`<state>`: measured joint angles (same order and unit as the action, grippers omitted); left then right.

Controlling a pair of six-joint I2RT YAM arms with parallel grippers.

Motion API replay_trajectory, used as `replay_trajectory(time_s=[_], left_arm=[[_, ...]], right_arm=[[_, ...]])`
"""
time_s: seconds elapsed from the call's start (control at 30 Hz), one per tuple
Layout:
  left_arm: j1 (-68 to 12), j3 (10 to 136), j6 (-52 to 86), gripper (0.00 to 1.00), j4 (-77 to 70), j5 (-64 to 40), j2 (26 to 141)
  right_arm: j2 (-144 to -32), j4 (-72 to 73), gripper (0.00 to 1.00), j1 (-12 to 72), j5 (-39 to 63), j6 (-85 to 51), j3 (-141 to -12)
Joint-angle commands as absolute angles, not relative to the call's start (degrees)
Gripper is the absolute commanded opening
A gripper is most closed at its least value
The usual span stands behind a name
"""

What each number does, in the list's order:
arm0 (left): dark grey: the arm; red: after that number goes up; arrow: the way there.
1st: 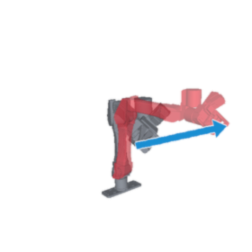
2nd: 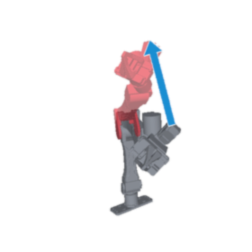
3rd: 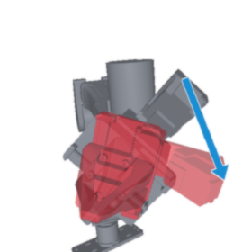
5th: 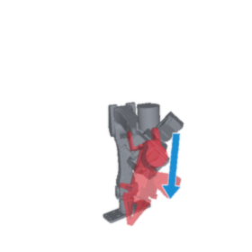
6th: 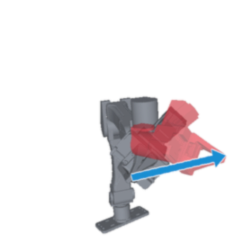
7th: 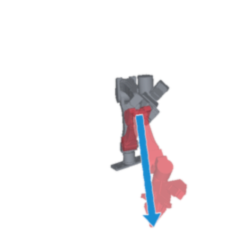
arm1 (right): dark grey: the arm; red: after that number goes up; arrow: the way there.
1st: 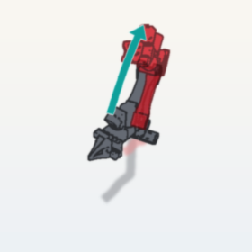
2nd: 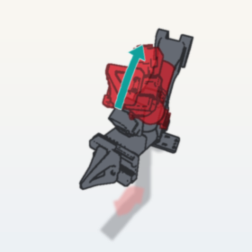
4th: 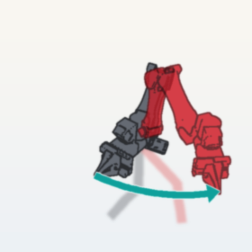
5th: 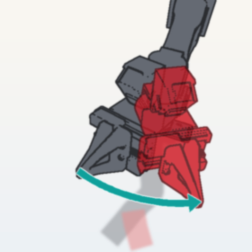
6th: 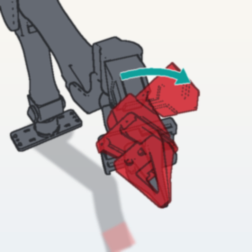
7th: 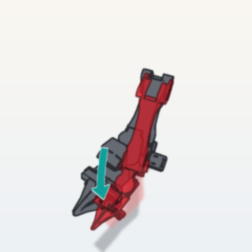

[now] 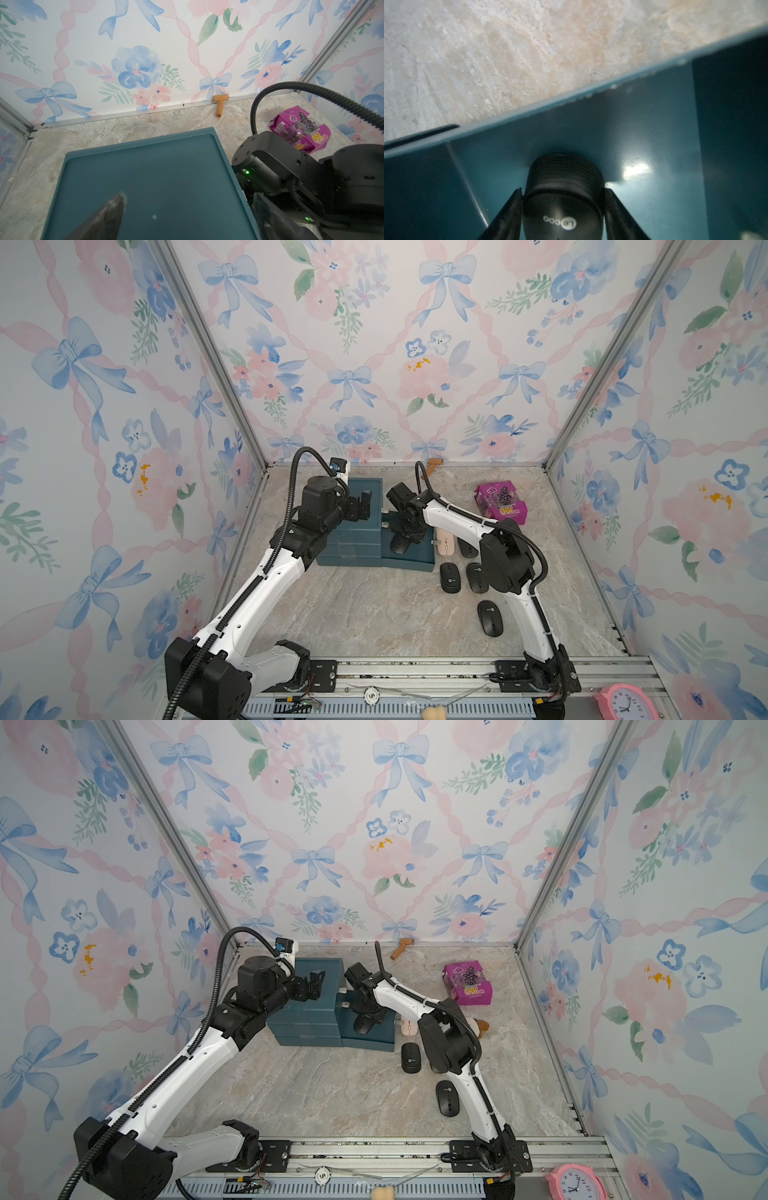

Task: Take the mice out of the drawer
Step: Pick up the mouse from the drawer.

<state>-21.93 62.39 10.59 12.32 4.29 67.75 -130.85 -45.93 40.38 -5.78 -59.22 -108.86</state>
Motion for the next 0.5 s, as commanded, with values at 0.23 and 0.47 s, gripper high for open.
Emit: replay_trajectory(time_s=[0.23,0.47], left_arm=[[-21.49,62.86,12.12,0.98,12.02,4.26,67.07],[-21.48,62.51,13.41,0.98,12.04,5.12,66.22]], right_arm=[[-128.65,-45.20,0.61,38.47,-5.58,-43.24,-103.48],[-127.41,-49.43,0.71,39.15,-8.51,-48.59,-104.53]])
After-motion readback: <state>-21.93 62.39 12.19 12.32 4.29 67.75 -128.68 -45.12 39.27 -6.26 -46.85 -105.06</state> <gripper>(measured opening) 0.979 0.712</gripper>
